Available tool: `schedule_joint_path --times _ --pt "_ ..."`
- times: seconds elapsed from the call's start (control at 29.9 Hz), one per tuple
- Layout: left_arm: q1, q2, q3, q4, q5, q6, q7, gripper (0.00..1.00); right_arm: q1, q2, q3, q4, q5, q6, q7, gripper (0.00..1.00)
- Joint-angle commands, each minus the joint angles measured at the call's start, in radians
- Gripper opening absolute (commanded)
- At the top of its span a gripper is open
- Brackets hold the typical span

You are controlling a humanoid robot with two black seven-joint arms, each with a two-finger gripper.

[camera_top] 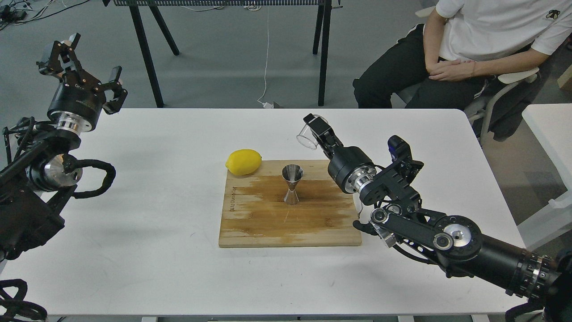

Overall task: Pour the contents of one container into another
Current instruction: 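Turn the glass cup upright and pull it away from the jigger, then lower the glass cup back onto the table with the right gripper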

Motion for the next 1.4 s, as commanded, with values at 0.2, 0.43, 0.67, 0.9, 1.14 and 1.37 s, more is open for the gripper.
schedule_joint_path --times 0.2,0.43,0.67,0.9,1.14,1.37 --pt "0.026 0.014 -0.016 -0.01 -0.119 -0.022 0.006 1.0 -0.219 -0.036 0.468 0.139 0.479 0.0 -0.067 0.32" --pt "0.043 0.0 -0.017 -0.008 -0.122 -0.076 0.004 1.0 -0.328 -0.033 0.674 0.132 0.682 0.071 -0.093 0.35" --pt "0.043 -0.014 -0.017 -0.01 -0.123 -0.079 0.004 1.0 -0.386 -0.036 0.792 0.003 0.854 0.266 -0.101 0.35" --pt "0.049 -0.023 -0.017 -0.01 -0.123 -0.079 0.001 1.0 -0.409 -0.028 0.835 -0.242 1.08 0.487 -0.136 0.36" --pt "0.061 -0.02 -0.016 -0.008 -0.122 -0.079 0.001 1.0 -0.425 -0.002 0.834 -0.359 1.231 0.595 -0.147 0.37" --pt "0.061 -0.02 -0.016 -0.01 -0.122 -0.078 0.0 1.0 -0.426 0.095 0.84 -0.485 1.231 0.628 -0.148 0.39"
